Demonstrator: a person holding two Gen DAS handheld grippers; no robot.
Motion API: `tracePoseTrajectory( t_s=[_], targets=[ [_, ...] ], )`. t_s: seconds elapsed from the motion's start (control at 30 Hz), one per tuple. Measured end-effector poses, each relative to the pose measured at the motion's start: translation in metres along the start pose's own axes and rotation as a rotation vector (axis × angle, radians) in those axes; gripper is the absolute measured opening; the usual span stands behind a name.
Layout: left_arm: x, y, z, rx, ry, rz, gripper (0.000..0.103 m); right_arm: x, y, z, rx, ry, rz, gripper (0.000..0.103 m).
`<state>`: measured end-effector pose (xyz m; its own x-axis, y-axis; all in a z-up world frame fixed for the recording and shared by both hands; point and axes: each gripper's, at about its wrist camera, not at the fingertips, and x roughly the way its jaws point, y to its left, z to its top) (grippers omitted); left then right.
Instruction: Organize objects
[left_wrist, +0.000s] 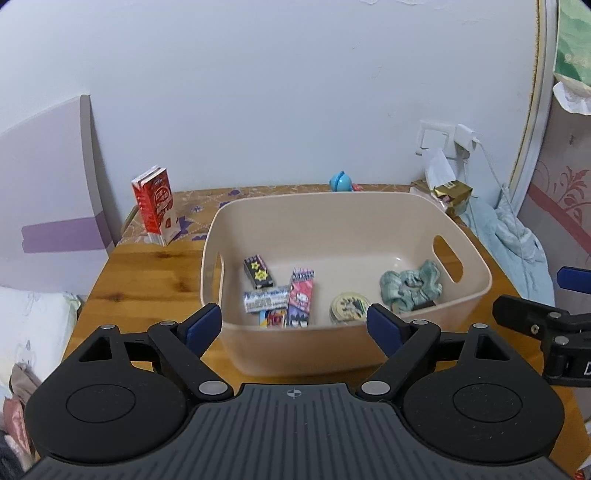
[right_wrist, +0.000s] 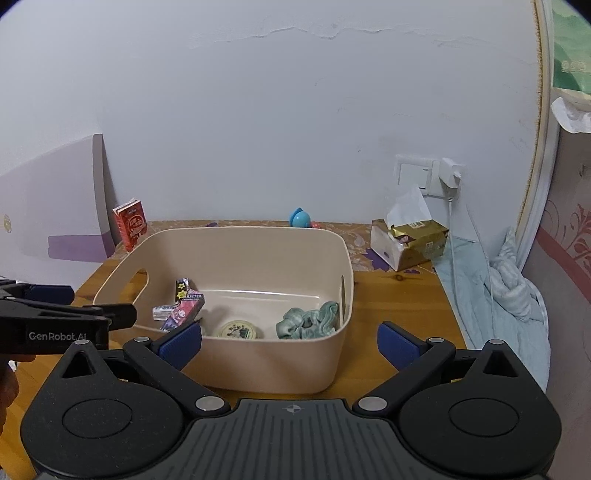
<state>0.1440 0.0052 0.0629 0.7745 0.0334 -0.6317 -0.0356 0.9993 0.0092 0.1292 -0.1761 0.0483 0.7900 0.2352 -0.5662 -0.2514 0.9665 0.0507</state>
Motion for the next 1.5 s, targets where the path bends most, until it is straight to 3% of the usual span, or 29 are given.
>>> tracePoseTrajectory(
  t_s=[0.47,0.9,1.5],
  targets=[
    [-0.058,0.006,-0.042,0.0,0.005,-0.026,0.09,-0.044,-0.004,-0.037,0.026,0.034,0.011,0.103],
    [-0.083,0.022,-0.083,-0.029,0.077,-0.02,0.091,-0.059,0.012,-0.066,-0.007,0.082,0.04,0.103],
    [-0.102,0.011,-0.086,0.002,0.04,-0.036,0.091,-0.065,-0.005,-0.081,0.049,0.092,0.013,0.103]
  ],
)
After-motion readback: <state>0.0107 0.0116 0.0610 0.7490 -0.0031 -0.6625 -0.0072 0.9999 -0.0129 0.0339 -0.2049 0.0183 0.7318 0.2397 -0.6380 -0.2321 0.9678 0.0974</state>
